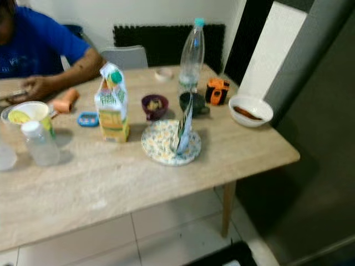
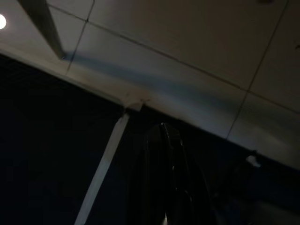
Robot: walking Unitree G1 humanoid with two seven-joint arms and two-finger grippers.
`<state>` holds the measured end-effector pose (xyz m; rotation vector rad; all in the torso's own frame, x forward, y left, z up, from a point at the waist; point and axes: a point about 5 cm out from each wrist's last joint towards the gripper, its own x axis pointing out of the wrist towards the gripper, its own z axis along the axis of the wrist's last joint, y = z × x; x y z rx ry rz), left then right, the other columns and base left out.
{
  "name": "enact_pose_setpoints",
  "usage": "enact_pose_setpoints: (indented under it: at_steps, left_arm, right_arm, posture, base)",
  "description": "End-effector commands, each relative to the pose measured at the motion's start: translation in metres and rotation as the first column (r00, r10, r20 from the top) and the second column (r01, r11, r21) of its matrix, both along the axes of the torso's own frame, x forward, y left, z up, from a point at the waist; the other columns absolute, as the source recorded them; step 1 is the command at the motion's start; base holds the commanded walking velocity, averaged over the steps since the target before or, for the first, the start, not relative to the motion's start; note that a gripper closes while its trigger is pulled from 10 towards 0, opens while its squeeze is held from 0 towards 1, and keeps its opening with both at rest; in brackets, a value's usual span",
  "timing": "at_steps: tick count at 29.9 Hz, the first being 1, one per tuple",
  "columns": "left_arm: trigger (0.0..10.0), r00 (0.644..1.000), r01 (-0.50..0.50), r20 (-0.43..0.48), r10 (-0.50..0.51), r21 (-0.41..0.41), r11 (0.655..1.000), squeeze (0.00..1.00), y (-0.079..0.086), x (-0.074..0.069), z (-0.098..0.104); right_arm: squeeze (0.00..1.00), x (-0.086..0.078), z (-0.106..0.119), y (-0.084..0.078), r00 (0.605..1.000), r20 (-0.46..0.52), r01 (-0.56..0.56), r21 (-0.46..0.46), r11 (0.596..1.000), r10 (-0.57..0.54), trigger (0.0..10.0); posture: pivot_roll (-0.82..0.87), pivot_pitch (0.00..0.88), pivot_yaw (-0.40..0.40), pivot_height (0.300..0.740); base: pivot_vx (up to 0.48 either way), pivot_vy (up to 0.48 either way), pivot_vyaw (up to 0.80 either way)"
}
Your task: Restocking fridge
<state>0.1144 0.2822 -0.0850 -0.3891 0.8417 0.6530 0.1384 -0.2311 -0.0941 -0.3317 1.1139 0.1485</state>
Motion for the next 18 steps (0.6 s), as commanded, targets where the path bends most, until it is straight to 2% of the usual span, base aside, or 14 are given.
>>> enact_pose_setpoints:
  at_steps: [1, 2, 3, 4, 5, 8, 9, 10, 11, 12, 13, 16, 17, 18]
  left_arm:
    - [10.0, 0.998, -0.036, -0.051, 0.035, -0.029, 0.999, 0.00, -0.006, -0.017, -0.007]
    - [10.0, 0.997, -0.057, -0.046, 0.056, -0.025, 0.998, 0.00, -0.002, -0.019, -0.006]
    - [10.0, 0.995, -0.092, -0.045, 0.092, -0.010, 0.996, 1.00, 0.004, -0.022, -0.005]
    - [10.0, 0.995, -0.092, -0.045, 0.092, -0.010, 0.996, 1.00, 0.004, -0.022, -0.005]
    - [10.0, 0.979, -0.198, -0.046, 0.200, 0.040, 0.979, 1.00, 0.022, -0.031, 0.000]
    - [10.0, 0.925, -0.373, -0.028, 0.378, 0.108, 0.921, 1.00, 0.046, -0.045, 0.009]
    - [10.0, 0.907, -0.416, -0.014, 0.420, 0.119, 0.902, 1.00, 0.052, -0.048, 0.012]
    - [10.0, 0.907, -0.416, -0.014, 0.420, 0.119, 0.902, 1.00, 0.052, -0.048, 0.012]
    - [10.0, 0.886, -0.460, 0.002, 0.464, 0.138, 0.877, 1.00, 0.060, -0.052, 0.015]
    - [10.0, 0.833, -0.551, 0.049, 0.551, 0.169, 0.817, 1.00, 0.076, -0.058, 0.025]
    - [10.0, 0.833, -0.551, 0.049, 0.551, 0.169, 0.817, 1.00, 0.076, -0.058, 0.025]
    - [10.0, 0.737, -0.675, 0.137, 0.662, 0.195, 0.711, 1.00, 0.100, -0.067, 0.040]
    - [10.0, 0.737, -0.675, 0.137, 0.662, 0.195, 0.711, 1.00, 0.100, -0.067, 0.040]
    - [10.0, 0.718, -0.695, 0.155, 0.679, 0.199, 0.690, 1.00, 0.105, -0.068, 0.044]
  right_arm:
    - [0.00, -0.003, 0.000, -0.003, 1.000, -0.006, 0.002, -0.012, 1.000, -0.002, 10.0]
    - [0.00, -0.003, 0.000, -0.004, 1.000, -0.006, 0.002, -0.012, 1.000, -0.002, 10.0]
    - [0.00, -0.003, 0.000, -0.004, 1.000, -0.007, 0.000, -0.014, 1.000, 0.000, 10.0]
    - [0.00, -0.003, 0.000, -0.004, 1.000, -0.007, 0.000, -0.014, 1.000, 0.000, 10.0]
    - [0.00, -0.003, 0.000, -0.003, 1.000, -0.008, -0.005, -0.015, 1.000, 0.005, 10.0]
    - [0.00, -0.003, -0.001, -0.002, 1.000, -0.010, -0.012, -0.016, 1.000, 0.012, 10.0]
    - [0.00, -0.003, -0.001, -0.002, 1.000, -0.010, -0.013, -0.016, 1.000, 0.013, 10.0]
    - [0.00, -0.003, -0.001, -0.002, 1.000, -0.010, -0.013, -0.016, 1.000, 0.013, 10.0]
    - [0.00, -0.003, -0.001, -0.001, 1.000, -0.010, -0.014, -0.016, 1.000, 0.013, 10.0]
    - [0.00, -0.002, -0.001, 0.000, 1.000, -0.007, -0.017, -0.015, 1.000, 0.017, 10.0]
    - [0.00, -0.002, -0.001, 0.000, 1.000, -0.007, -0.017, -0.015, 1.000, 0.017, 10.0]
    - [0.00, -0.001, 0.000, 0.000, 1.000, -0.004, -0.023, -0.015, 1.000, 0.023, 10.0]
    - [0.00, -0.001, 0.000, 0.000, 1.000, -0.004, -0.023, -0.015, 1.000, 0.023, 10.0]
    - [0.00, 0.000, 0.000, 0.000, 1.000, -0.005, -0.025, -0.016, 1.000, 0.025, 10.0]
  posture:
    - [-0.03, 0.102, -0.049, 0.740]
    - [-0.03, 0.103, -0.050, 0.740]
    - [-0.03, 0.102, -0.049, 0.740]
    - [-0.03, 0.102, -0.049, 0.740]
    - [-0.02, 0.102, -0.049, 0.740]
    - [-0.02, 0.101, -0.050, 0.740]
    - [-0.02, 0.100, -0.048, 0.740]
    - [-0.02, 0.100, -0.048, 0.740]
    - [-0.02, 0.100, -0.048, 0.740]
    - [-0.02, 0.100, -0.048, 0.740]
    - [-0.02, 0.100, -0.048, 0.740]
    - [-0.02, 0.097, -0.055, 0.740]
    - [-0.02, 0.097, -0.055, 0.740]
    - [-0.02, 0.097, -0.055, 0.740]
  base:
    - [0.000, 0.000, 0.00]
    - [0.000, 0.000, 0.00]
    - [0.000, 0.000, 0.00]
    - [0.000, 0.000, 0.00]
    - [0.000, 0.000, 0.00]
    - [0.000, 0.000, 0.00]
    - [0.000, 0.000, 0.00]
    - [0.000, 0.000, 0.00]
    - [0.000, 0.000, 0.00]
    - [0.000, 0.000, 0.00]
    - [0.000, 0.000, 0.00]
    - [0.000, 0.000, 0.00]
    - [0.000, 0.000, 0.00]
    - [0.000, 0.000, 0.00]
